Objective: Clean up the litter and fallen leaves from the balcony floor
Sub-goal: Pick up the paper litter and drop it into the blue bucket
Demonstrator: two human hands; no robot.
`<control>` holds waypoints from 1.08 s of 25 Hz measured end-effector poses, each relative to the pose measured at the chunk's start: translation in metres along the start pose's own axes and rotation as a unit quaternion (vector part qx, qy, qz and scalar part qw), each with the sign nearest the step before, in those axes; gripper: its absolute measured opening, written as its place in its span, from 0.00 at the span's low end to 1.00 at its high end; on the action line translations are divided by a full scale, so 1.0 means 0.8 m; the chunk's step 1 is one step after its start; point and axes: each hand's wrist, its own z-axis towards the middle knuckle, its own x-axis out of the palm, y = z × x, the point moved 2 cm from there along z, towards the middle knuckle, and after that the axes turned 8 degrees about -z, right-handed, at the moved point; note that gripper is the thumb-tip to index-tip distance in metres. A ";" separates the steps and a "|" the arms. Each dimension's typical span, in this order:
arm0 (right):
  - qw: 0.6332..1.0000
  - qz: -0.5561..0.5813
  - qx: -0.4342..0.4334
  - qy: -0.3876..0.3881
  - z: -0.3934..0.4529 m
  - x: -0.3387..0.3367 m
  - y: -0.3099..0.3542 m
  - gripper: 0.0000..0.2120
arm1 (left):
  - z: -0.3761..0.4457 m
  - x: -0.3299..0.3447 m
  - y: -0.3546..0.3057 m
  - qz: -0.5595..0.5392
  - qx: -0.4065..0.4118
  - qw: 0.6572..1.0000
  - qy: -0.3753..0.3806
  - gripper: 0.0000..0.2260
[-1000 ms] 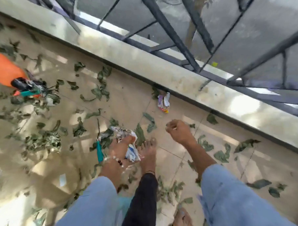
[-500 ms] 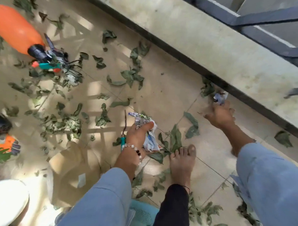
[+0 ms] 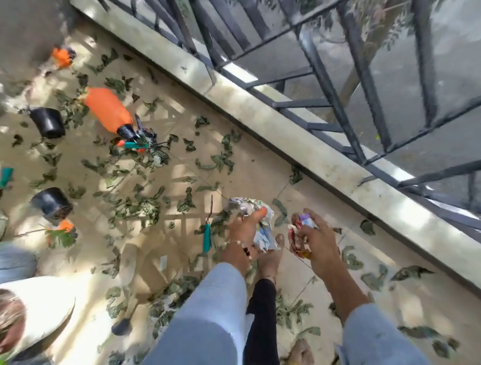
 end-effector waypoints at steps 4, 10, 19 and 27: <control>0.993 0.045 -0.091 0.055 -0.172 -0.048 0.026 0.16 | -0.174 0.019 0.030 0.005 -0.013 0.998 0.057 0.42; 0.982 0.131 -0.135 -0.003 -0.363 -0.158 -0.033 0.15 | -0.418 0.049 0.122 -0.029 -0.049 0.982 0.181 0.12; 0.959 0.197 -0.182 -0.090 -0.560 -0.278 -0.213 0.30 | -0.575 0.049 0.305 0.241 -0.148 0.912 0.298 0.17; 0.898 0.284 -0.199 -0.271 -0.722 -0.252 -0.381 0.39 | -0.661 -0.052 0.434 0.472 -0.242 0.753 0.389 0.38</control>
